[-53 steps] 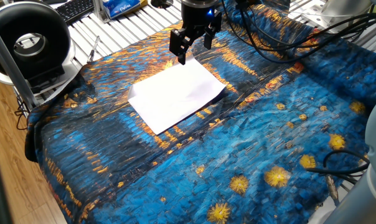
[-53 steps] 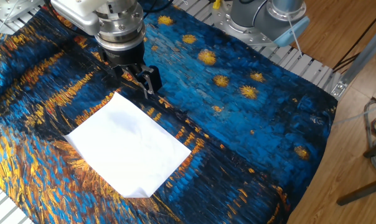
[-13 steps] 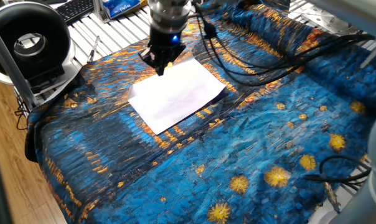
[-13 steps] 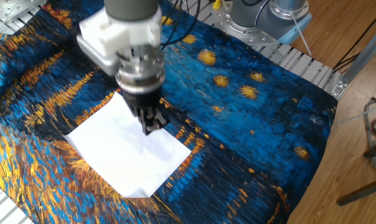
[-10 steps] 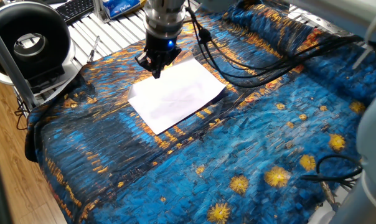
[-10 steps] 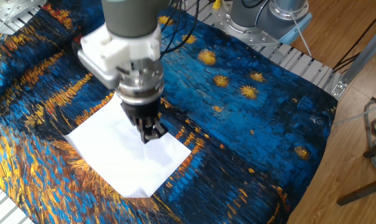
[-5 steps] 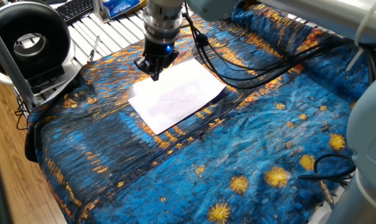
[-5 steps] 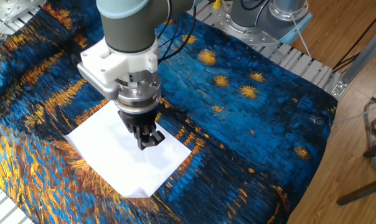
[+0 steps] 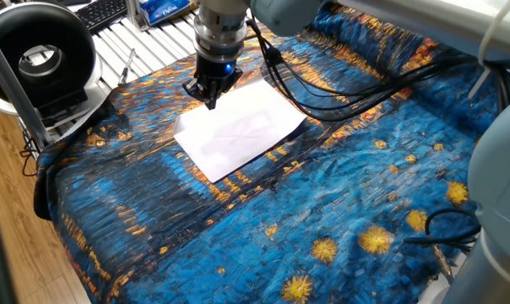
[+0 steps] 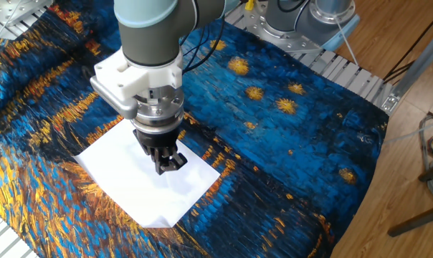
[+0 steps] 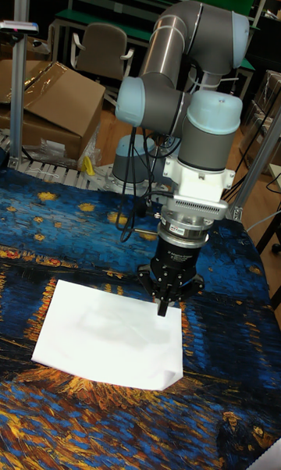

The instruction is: Flip over and spread out the paper that is laid flat on the table

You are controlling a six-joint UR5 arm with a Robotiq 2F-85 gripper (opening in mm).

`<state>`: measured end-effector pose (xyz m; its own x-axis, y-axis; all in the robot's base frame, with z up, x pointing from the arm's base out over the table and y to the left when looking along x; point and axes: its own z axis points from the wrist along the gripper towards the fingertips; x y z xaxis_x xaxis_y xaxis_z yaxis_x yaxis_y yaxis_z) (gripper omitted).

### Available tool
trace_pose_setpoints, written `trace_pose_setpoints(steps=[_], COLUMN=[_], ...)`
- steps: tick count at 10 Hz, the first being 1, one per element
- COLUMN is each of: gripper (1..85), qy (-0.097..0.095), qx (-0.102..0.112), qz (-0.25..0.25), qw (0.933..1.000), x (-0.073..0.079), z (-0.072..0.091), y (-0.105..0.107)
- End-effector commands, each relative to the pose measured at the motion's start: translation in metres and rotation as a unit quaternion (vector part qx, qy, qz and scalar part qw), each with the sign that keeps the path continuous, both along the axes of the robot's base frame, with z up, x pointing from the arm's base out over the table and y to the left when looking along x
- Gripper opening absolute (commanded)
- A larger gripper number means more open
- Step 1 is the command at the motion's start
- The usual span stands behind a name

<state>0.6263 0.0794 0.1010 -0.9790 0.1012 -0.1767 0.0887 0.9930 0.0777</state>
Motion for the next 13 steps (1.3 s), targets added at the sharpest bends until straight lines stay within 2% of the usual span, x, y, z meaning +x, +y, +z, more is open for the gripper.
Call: trace_pose_setpoints(steps=[1, 8, 9, 11, 13], gripper=[1.0, 1.0, 1.0, 1.0, 1.0], qy=[-0.003, -0.005, -0.001, 0.033, 0.062], qx=[-0.003, -0.006, -0.009, -0.011, 0.001], qz=[0.002, 0.012, 0.015, 0.007, -0.005], qw=[1.0000, 0.9999, 0.9999, 0.9994, 0.9980], x=[0.002, 0.002, -0.001, -0.018, -0.033], z=[0.000, -0.002, -0.003, -0.006, -0.007], y=[-0.003, -0.004, -0.006, -0.007, -0.002])
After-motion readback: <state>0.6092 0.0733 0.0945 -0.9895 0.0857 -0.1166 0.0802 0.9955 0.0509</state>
